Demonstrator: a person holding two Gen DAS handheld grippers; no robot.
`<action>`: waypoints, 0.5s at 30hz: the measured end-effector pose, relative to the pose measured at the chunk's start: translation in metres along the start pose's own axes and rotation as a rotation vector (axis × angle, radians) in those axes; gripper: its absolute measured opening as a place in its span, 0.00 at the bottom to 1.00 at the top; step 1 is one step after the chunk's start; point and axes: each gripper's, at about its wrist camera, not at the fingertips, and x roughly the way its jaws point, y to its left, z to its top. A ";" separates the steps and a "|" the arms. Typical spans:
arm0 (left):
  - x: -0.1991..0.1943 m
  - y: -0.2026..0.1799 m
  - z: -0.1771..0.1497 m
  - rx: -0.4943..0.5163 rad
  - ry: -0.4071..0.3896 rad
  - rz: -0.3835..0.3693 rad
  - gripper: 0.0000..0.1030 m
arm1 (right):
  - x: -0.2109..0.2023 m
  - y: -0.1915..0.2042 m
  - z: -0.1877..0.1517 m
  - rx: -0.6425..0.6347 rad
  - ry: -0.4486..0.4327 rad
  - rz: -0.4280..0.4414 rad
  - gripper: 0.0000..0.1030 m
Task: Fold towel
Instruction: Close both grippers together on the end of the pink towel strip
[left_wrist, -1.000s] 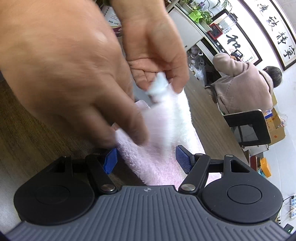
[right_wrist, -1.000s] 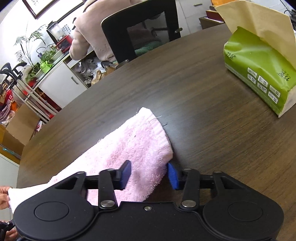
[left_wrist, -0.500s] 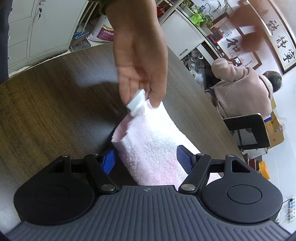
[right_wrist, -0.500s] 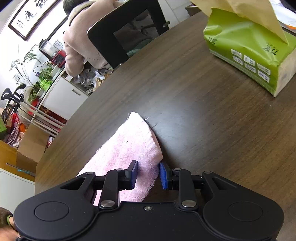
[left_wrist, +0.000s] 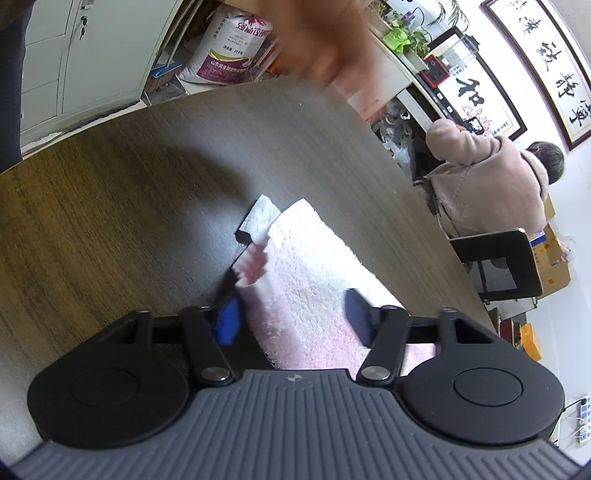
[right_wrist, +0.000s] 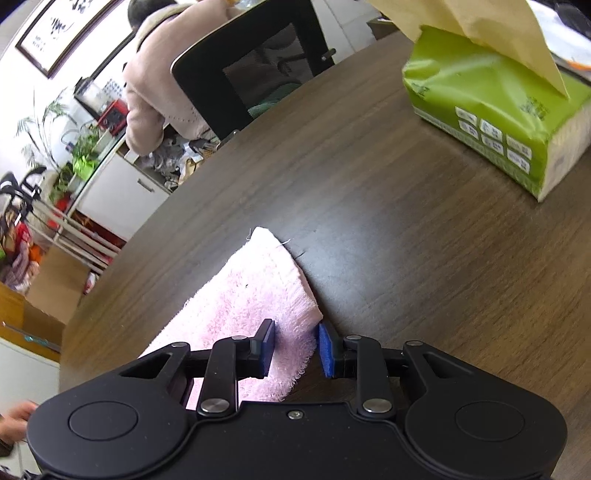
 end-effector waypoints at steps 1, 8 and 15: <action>0.000 0.001 0.000 0.001 0.003 0.001 0.34 | 0.001 0.001 0.000 -0.005 0.002 -0.002 0.18; 0.001 0.002 0.000 0.011 0.021 0.026 0.10 | 0.002 0.005 0.000 -0.035 0.000 -0.014 0.15; -0.003 -0.008 0.001 0.063 0.005 0.050 0.06 | 0.001 0.008 -0.002 -0.058 -0.003 -0.023 0.14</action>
